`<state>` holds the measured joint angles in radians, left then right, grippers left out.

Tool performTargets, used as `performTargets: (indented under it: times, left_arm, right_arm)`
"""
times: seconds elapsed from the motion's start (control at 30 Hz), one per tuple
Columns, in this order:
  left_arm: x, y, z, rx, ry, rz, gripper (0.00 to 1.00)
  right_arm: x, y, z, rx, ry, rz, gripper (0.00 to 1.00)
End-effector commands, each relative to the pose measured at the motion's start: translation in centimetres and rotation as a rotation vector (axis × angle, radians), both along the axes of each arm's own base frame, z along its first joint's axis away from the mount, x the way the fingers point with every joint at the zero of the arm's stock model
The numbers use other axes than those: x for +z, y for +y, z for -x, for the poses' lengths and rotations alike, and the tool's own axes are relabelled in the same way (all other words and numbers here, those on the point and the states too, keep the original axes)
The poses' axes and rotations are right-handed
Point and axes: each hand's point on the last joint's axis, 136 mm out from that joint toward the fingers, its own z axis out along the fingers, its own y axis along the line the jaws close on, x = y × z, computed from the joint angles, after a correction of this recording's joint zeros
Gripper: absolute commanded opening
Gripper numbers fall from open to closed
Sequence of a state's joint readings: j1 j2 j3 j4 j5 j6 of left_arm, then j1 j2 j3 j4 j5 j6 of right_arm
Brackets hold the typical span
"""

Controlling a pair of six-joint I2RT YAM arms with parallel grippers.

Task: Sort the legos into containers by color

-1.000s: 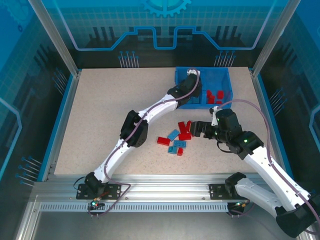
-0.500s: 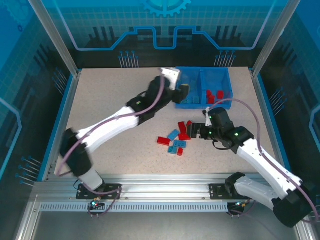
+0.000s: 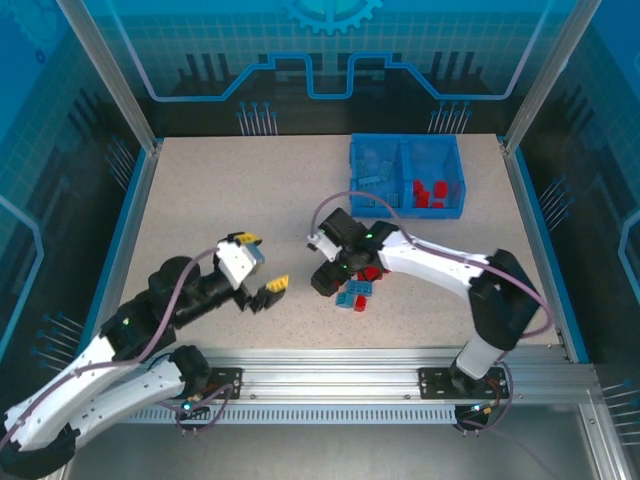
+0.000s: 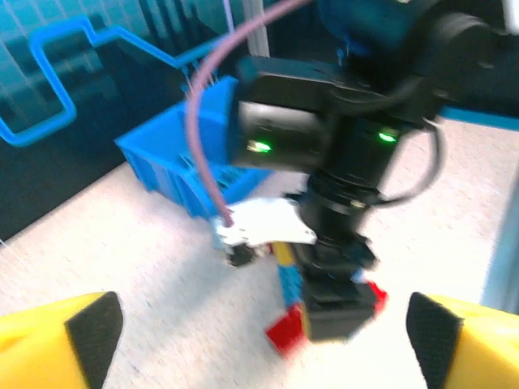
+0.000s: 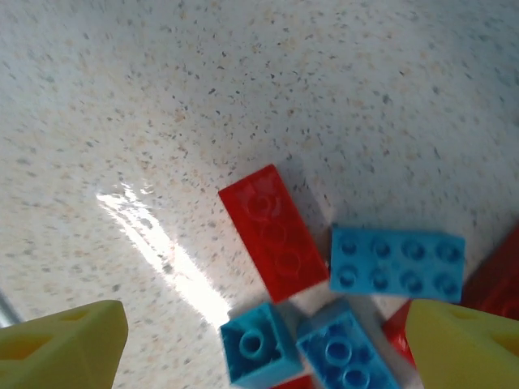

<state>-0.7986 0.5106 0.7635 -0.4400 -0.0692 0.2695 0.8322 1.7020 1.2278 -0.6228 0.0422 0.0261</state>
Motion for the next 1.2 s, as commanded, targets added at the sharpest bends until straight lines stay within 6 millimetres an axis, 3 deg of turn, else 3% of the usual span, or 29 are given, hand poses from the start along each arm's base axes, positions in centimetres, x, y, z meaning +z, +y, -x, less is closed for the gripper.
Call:
performTargets:
  times: [0.0, 0.2, 0.4, 0.53, 0.6, 0.77, 0.9, 1.03, 1.17]
  left_arm:
    - [-4.4, 0.6, 2.8, -0.135, -0.003, -0.164, 0.99]
    - [-6.7, 0.3, 3.9, -0.253, -0.09, -0.266, 0.99]
    - [-7.8, 0.3, 3.9, -0.265, -0.076, -0.301, 0.99]
    - [-8.2, 0.4, 3.9, -0.268, -0.076, -0.315, 0.99]
    - [-8.2, 0.3, 3.9, -0.269, -0.082, -0.315, 0.99]
    - [-8.0, 0.2, 3.8, -0.265, -0.087, -0.305, 0.99]
    - [-7.9, 0.3, 3.6, -0.253, -0.084, -0.301, 0.99]
    - [-7.9, 0.4, 3.5, -0.244, -0.083, -0.301, 0.99]
    - [-7.9, 0.3, 3.4, -0.243, -0.08, -0.295, 0.99]
  right_arm:
    - [-1.7, -0.1, 0.3, 0.159, 0.004, 0.132, 0.91]
    - [-5.4, 1.0, 0.1, 0.226, 0.076, 0.241, 0.85]
    - [-7.0, 1.4, 0.3, 0.225, 0.109, 0.251, 0.51]
    - [-6.6, 1.1, 0.6, 0.224, 0.112, 0.247, 0.34]
    - [-5.4, 1.6, 0.8, 0.231, 0.094, 0.194, 0.27]
    - [-0.4, 2.9, 0.3, 0.205, -0.013, 0.005, 0.24]
    - [4.4, 1.7, -1.9, 0.078, -0.113, -0.163, 0.25]
    - [10.1, -2.7, -6.0, -0.166, -0.251, -0.367, 0.24]
    - [13.9, -10.4, -10.4, -0.483, -0.415, -0.486, 0.27]
